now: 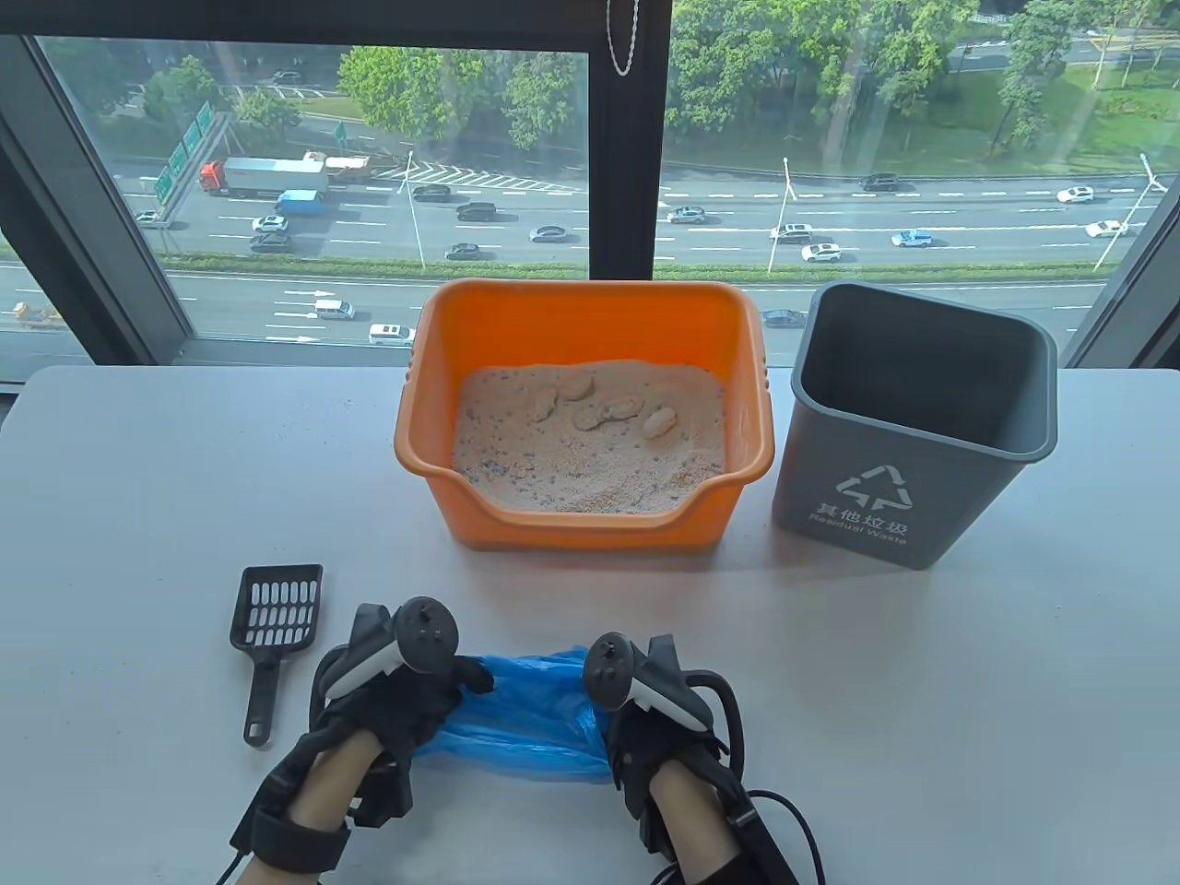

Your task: Scoop cat litter

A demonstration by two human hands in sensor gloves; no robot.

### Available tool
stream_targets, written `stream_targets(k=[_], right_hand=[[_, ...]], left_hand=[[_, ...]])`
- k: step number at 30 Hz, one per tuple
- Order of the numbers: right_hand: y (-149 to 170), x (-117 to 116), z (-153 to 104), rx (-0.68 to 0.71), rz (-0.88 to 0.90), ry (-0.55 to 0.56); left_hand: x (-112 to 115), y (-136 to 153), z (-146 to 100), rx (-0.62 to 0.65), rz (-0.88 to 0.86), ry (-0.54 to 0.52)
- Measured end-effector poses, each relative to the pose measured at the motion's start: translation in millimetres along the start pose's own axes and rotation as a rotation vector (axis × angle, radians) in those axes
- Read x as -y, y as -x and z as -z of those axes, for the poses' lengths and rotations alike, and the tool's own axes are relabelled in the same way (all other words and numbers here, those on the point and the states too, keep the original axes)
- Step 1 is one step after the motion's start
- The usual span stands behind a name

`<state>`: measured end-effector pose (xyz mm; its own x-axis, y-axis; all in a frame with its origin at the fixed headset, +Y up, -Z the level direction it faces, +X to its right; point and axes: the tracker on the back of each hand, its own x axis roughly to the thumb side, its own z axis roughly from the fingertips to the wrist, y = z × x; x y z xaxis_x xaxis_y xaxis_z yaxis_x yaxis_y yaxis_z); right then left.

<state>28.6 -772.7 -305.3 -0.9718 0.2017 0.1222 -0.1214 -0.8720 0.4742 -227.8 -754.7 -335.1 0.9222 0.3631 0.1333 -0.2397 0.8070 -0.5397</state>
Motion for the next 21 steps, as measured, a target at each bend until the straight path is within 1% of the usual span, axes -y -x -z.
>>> stream_targets(k=[3,4,5,6,8,12,16,18,21], right_hand=[[1,0,0,0.006,0.003,0.002],[1,0,0,0.006,0.002,0.003],[1,0,0,0.006,0.002,0.004],[1,0,0,0.006,0.001,0.006],[1,-1,0,0.006,-0.005,0.011],[1,-1,0,0.007,-0.007,0.014],[0,-1,0,0.008,-0.008,0.012],[0,-1,0,0.008,-0.007,0.012],[0,-1,0,0.008,-0.006,0.012]], left_hand=[[-19,15,-14,0.062,-0.186,-0.057],[-26,21,-20,0.072,-0.243,-0.099],[-30,25,-24,0.069,-0.274,-0.13],[-37,31,-31,0.053,-0.298,-0.182],[-46,40,-40,0.019,-0.293,-0.247],[-58,59,-58,-0.114,-0.292,-0.378],[-66,85,-76,-0.342,-0.294,-0.531],[-67,98,-83,-0.459,-0.314,-0.591],[-66,116,-90,-0.58,-0.336,-0.623]])
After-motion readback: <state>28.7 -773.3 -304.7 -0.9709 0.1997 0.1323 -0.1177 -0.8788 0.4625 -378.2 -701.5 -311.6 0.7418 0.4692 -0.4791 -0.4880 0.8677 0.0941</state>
